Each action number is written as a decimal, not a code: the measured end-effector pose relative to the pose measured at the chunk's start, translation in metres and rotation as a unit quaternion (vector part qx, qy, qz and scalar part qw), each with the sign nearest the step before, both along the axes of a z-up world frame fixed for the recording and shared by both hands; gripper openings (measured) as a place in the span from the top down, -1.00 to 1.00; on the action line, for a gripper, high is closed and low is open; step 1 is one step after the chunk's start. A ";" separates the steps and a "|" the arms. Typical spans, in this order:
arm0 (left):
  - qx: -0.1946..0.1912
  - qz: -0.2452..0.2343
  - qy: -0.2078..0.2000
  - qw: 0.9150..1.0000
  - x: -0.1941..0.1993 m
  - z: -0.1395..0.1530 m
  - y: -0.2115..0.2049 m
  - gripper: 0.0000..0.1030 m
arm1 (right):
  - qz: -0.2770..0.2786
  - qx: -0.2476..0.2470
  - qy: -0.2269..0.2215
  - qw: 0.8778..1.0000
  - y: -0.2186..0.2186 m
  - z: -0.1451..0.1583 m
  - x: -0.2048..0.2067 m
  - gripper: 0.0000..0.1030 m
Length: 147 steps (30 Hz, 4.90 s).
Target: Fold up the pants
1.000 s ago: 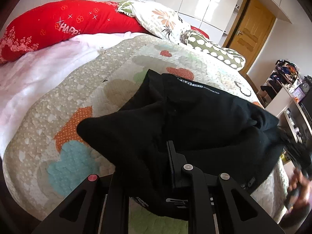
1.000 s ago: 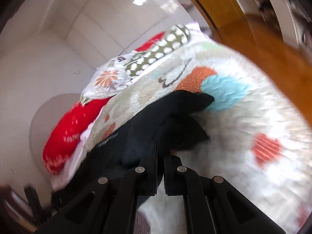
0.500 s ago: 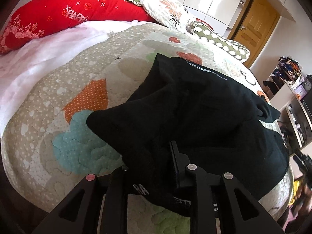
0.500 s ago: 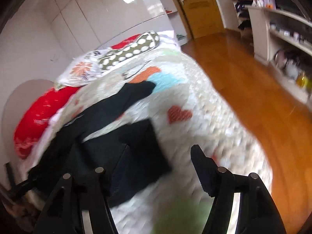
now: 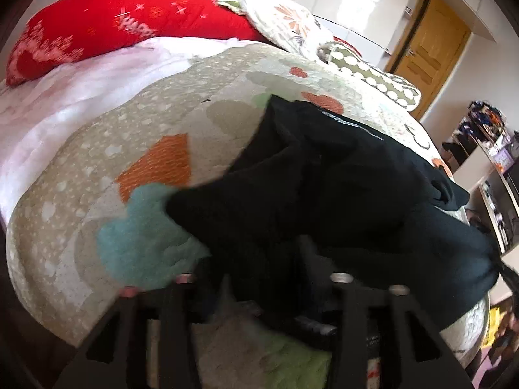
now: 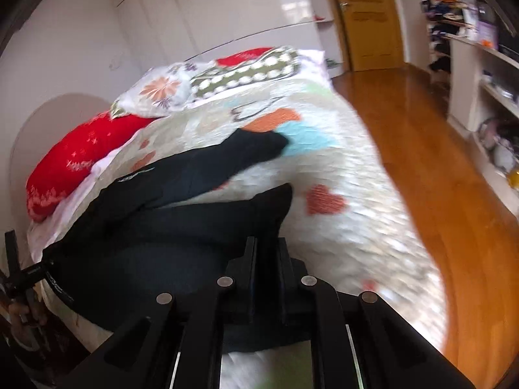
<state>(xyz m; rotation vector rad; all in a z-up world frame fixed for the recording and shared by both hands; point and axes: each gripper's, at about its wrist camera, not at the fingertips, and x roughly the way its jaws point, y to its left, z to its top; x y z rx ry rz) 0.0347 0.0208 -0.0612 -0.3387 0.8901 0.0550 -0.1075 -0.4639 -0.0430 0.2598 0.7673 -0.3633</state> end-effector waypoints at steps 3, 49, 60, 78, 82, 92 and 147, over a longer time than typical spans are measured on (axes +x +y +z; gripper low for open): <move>-0.016 0.008 0.009 1.000 -0.005 -0.010 0.012 -0.34 | -0.037 -0.015 0.048 0.998 -0.012 -0.022 -0.001 0.89; 0.028 -0.033 -0.007 0.999 0.077 0.026 -0.023 -0.76 | 0.132 -0.025 0.035 0.990 0.060 0.011 0.112 -0.25; 0.060 -0.146 0.040 0.987 0.236 0.013 -0.029 -0.78 | 0.255 -0.064 0.106 0.959 0.070 -0.030 0.267 -0.46; 0.130 -0.281 0.037 0.950 0.308 -0.031 -0.067 0.60 | 0.301 -0.045 0.132 0.943 0.064 -0.059 0.321 0.91; 0.126 -0.265 0.001 0.956 0.281 -0.001 -0.064 0.62 | 0.313 -0.064 0.101 0.942 0.080 -0.028 0.294 0.92; 0.110 -0.220 -0.124 0.961 0.100 0.055 -0.060 0.61 | 0.358 -0.082 0.024 0.930 0.139 0.045 0.153 0.92; 0.024 -0.128 -0.072 0.989 -0.043 0.016 0.025 -0.40 | 0.100 0.040 -0.018 0.994 0.061 0.041 0.014 -0.28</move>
